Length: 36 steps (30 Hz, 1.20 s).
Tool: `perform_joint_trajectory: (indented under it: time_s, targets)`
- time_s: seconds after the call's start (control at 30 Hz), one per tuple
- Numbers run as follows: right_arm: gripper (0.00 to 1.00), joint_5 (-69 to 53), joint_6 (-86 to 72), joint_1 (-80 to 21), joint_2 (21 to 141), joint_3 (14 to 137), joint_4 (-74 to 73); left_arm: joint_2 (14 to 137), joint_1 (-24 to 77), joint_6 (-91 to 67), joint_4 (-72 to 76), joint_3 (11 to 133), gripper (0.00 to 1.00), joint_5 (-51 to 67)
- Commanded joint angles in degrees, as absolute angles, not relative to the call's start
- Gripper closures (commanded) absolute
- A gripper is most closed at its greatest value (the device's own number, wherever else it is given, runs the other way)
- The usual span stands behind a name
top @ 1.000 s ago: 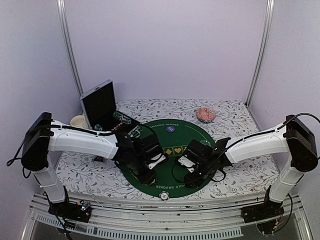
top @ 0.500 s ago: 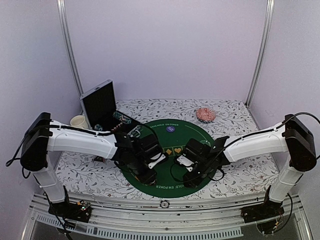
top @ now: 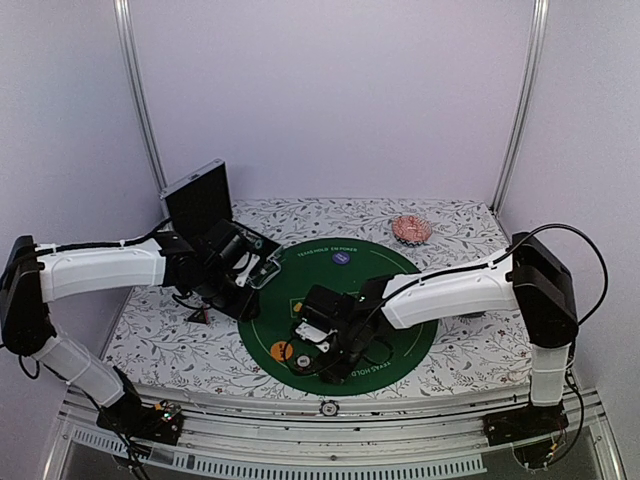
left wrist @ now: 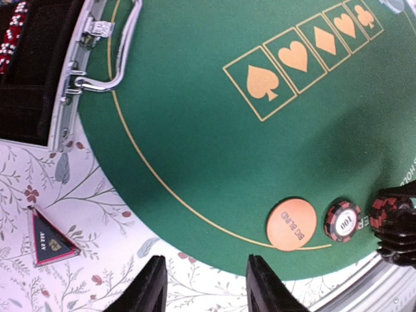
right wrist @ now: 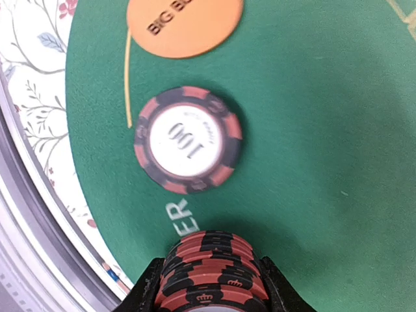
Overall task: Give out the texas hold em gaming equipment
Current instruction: Place the poker chips pile in the big blind area.
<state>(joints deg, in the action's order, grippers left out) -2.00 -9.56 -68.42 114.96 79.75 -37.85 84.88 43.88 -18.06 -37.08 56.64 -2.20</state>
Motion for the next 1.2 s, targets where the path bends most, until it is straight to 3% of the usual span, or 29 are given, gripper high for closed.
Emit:
perform_joint_trajectory:
  time_s: [0.0,0.27,0.77,0.97,1.07,1.17]
  targets:
    - [0.96,-0.30,-8.38,-69.51,119.19,85.17,-44.58,80.77,40.86,-18.14,-37.34,55.25,0.57,-2.62]
    - [0.96,2.11,-8.09,-70.41,124.86,90.90,-52.00,80.85,40.21,-17.27,-37.35,55.55,0.57,-2.01]
    - [0.93,5.73,-8.56,-68.99,126.57,92.14,-52.61,80.75,40.17,-17.13,-37.27,55.13,0.57,-2.37]
    - [0.82,7.60,-9.26,-68.64,126.45,92.50,-52.83,80.68,40.14,-17.14,-37.14,54.93,0.57,-2.45]
    - [0.66,7.32,-9.46,-68.65,126.45,92.55,-52.63,80.67,40.17,-17.13,-36.96,54.85,0.56,-2.28]
    - [0.58,6.52,-9.42,-68.68,126.31,92.59,-52.23,80.68,40.17,-17.14,-36.83,54.68,0.56,-2.12]
